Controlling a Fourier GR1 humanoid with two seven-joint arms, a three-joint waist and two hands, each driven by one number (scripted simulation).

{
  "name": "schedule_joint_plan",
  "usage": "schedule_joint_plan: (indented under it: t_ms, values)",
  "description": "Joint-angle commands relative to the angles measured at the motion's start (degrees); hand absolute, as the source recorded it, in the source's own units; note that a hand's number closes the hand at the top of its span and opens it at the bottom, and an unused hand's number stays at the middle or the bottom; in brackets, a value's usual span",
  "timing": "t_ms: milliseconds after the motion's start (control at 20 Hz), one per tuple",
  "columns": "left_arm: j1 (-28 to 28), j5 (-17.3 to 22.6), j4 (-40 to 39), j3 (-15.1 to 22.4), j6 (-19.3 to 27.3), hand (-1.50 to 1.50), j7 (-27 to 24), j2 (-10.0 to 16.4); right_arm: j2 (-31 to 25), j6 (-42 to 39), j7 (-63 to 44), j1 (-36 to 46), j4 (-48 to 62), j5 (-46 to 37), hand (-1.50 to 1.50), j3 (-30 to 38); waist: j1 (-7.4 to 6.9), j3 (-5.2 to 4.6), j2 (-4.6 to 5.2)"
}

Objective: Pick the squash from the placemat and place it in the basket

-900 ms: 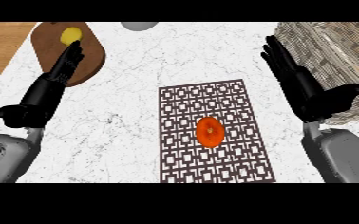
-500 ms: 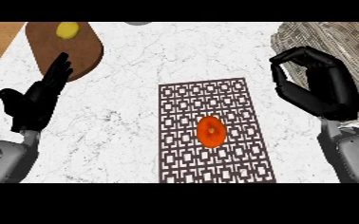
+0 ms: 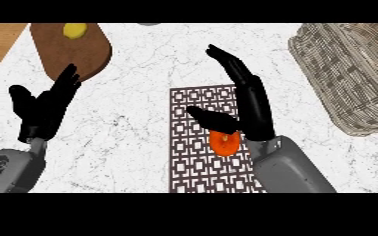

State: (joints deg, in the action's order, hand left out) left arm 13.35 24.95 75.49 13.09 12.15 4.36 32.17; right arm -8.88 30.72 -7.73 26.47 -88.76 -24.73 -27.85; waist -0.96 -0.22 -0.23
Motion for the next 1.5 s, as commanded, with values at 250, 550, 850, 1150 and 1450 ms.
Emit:
schedule_joint_plan:
  t_ms: [250, 550, 850, 1150, 1450]
  values:
    - [0.06, 0.19, 0.24, -1.33, 0.69, 0.0, 2.05, 0.33, 3.74, -15.29, -40.68, 15.7, 2.86, -13.86, -1.5, -0.41, 1.83, -0.2, -1.03]
    - [-0.48, 0.58, -0.66, -2.12, 0.95, 0.0, 2.82, 0.53, -4.54, -34.24, -59.81, 23.51, 2.67, -17.85, -1.5, 1.85, 3.99, -0.19, -1.69]
    - [-2.02, 0.1, -0.33, -2.03, 0.03, 0.0, 1.66, 0.58, -2.35, -51.46, -70.09, 29.19, -2.24, -4.73, -1.5, 8.01, 3.35, 0.03, -1.46]
    - [-2.71, 0.29, 0.06, -2.98, 0.4, 0.0, 2.01, 0.59, -3.6, -55.64, -75.26, 27.01, -8.92, 5.31, -1.5, 10.74, 4.01, 0.12, -1.37]
    - [-1.84, 0.52, 1.54, -3.88, 1.15, 0.0, 3.62, 0.31, -5.19, -52.76, -77.4, 19.98, -22.33, 9.26, -1.5, 12.48, 4.49, 0.2, -1.34]
